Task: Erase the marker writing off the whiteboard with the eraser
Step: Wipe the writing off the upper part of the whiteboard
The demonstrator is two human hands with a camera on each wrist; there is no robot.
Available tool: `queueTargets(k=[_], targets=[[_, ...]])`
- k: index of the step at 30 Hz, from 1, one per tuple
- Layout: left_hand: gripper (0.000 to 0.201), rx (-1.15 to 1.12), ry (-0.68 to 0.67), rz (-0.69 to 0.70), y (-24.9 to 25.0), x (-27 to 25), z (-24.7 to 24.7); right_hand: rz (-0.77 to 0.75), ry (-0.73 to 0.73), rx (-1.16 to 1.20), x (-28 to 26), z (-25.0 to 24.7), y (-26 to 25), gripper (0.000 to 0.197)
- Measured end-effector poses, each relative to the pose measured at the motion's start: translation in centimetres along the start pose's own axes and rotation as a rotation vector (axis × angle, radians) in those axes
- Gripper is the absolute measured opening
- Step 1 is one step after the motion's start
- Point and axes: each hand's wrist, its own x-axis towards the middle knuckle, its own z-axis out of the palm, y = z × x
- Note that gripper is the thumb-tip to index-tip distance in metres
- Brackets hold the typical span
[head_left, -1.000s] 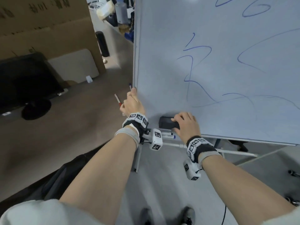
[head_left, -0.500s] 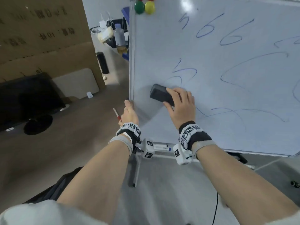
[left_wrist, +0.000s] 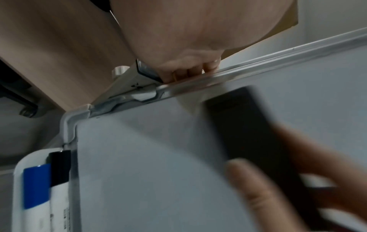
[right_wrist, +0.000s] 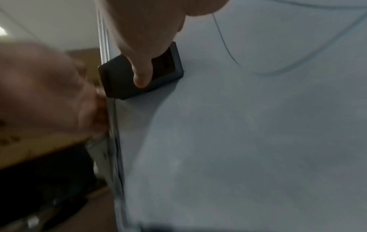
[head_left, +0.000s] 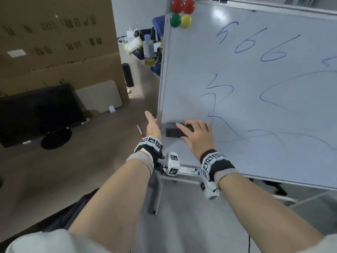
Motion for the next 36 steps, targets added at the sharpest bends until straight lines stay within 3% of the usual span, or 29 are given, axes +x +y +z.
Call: queueTargets(k=[3,5,8,14,17,21,26,28,32,36], targets=[[0.089,0.066,0.022,-0.002,0.8,-0.4,0.1,0.172,0.173,-0.024,5.5,-4.4,0.6,0.052],[0.091,0.112,0.027,-0.046,1.3,-1.2,0.3,0.207,0.205,-0.038,7.8,-6.6,0.9,0.053],[0.098,0.114,0.018,-0.063,1.6,-1.3,0.2,0.102,0.128,-0.04,6.6,-6.3,1.0,0.056],[0.093,0.083,0.001,-0.025,0.8,-1.0,-0.1,-0.065,-0.144,-0.012,-0.7,0.3,-0.2,0.061],[0.091,0.052,-0.013,-0.048,0.8,-0.8,-0.2,-0.034,-0.023,-0.049,0.7,-0.3,-0.3,0.058],[0.097,0.065,0.0,-0.053,0.3,-0.1,-0.4,0.151,0.147,-0.051,4.7,-2.1,-1.2,0.051],[0.117,0.099,0.012,-0.082,0.9,0.0,-0.7,0.041,0.158,-0.046,4.3,-2.6,-1.4,0.053],[0.1,0.063,-0.013,-0.033,2.6,-0.8,-0.2,0.128,0.225,-0.021,5.4,-4.0,-0.7,0.054],[0.078,-0.028,-0.022,0.224,7.4,-1.9,2.4,0.364,0.284,-0.04,8.7,-8.6,3.3,0.059],[0.063,-0.045,0.101,0.332,9.9,-1.8,4.8,0.673,0.427,-0.085,8.6,-11.1,8.0,0.058]])
